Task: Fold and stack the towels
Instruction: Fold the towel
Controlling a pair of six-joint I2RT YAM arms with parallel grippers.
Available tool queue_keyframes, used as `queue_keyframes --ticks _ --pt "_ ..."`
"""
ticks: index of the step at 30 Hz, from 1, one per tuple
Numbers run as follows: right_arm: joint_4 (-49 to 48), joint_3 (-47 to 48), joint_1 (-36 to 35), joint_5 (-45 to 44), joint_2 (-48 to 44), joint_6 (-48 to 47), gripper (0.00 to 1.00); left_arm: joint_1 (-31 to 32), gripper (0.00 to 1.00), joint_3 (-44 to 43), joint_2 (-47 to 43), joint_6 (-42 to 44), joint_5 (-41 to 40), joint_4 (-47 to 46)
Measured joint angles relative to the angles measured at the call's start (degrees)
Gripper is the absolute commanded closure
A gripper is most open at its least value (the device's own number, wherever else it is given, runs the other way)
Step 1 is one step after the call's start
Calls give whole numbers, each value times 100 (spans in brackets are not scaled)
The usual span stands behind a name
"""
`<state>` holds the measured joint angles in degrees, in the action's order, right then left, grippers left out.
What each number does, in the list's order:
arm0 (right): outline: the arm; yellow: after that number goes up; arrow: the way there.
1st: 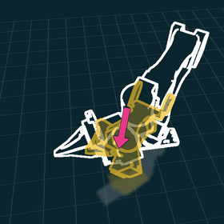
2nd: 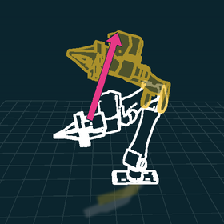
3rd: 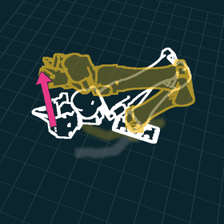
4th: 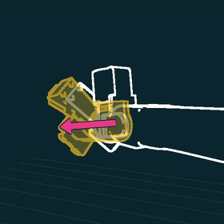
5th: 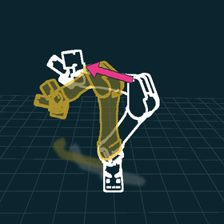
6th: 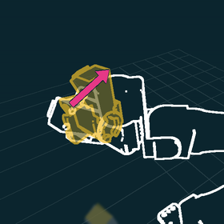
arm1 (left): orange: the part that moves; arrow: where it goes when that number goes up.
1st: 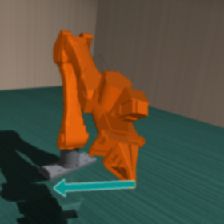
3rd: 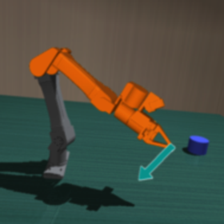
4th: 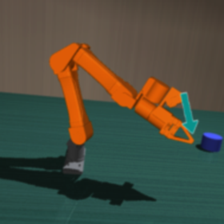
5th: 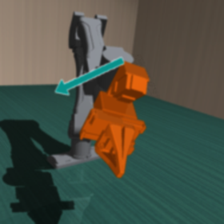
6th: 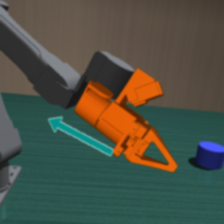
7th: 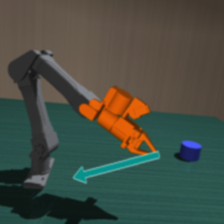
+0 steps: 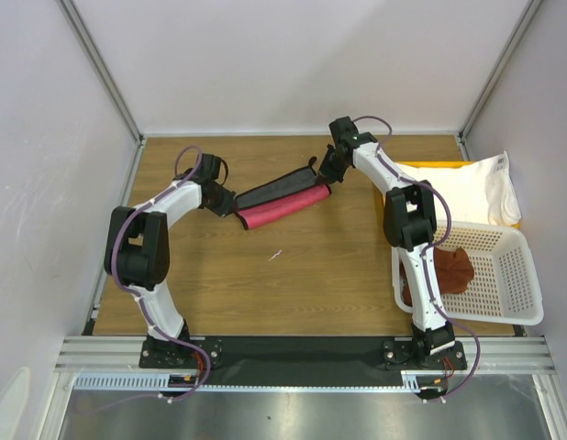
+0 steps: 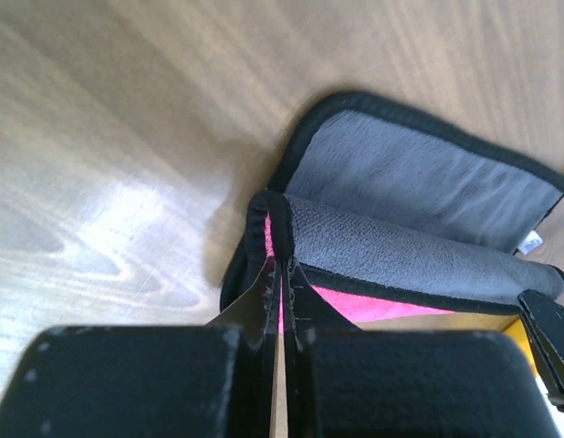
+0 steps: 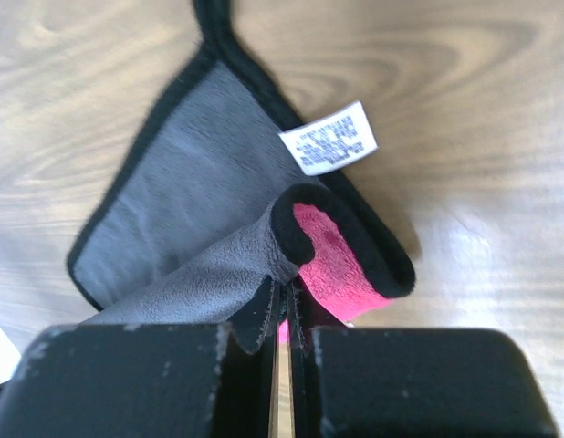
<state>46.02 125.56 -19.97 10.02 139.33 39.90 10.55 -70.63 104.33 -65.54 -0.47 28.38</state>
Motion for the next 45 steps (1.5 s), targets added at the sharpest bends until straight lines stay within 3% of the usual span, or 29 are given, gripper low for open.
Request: queue_keyframes --ticks 3,9,10,11,12,14,15,17,19,22,30,35,37,42,43,45 --pt "-240 37 28 76 24 -13 87 -26 100 -118 59 2 -35 -33" --pt "-973 33 96 297 162 -140 84 -92 96 -271 328 85 -37 -306" --pt "-1141 11 107 343 181 -142 81 -109 96 -282 385 111 -37 -378" --pt "-1281 -9 114 382 199 -144 66 -127 94 -306 446 131 -37 -420" --pt "-1436 -9 122 431 232 -138 59 -144 92 -326 501 162 -44 -452" --pt "-1838 -9 151 507 302 -201 44 -179 77 -374 592 214 -103 -444" --pt "-2057 -9 177 581 341 -223 35 -203 53 -382 619 256 -146 -439" --pt "-2439 -9 229 719 404 -243 24 -240 43 -385 629 321 -243 -420" --pt "-2739 -9 267 855 442 -251 22 -267 27 -385 629 402 -317 -444" --pt "-3012 -9 313 1005 448 -251 22 -282 19 -398 629 588 -420 -542" --pt "-3491 -470 319 1204 400 -278 24 -280 12 -820 376 1600 -531 -966" --pt "-3451 -955 289 1139 247 -573 34 -212 14 -435 -509 2380 -210 -1644" --pt "-3375 -1071 282 1069 184 -710 41 -129 19 -101 -933 2605 107 -2048" --pt "-3296 -1445 240 837 -35 -986 65 273 49 271 -1130 2874 737 -2702" --pt "-3300 -1582 236 793 -105 -1008 72 363 51 280 -1084 2909 828 -2708" --pt "-3298 -1952 216 673 -302 -1019 76 516 56 295 -994 2992 933 -2704"
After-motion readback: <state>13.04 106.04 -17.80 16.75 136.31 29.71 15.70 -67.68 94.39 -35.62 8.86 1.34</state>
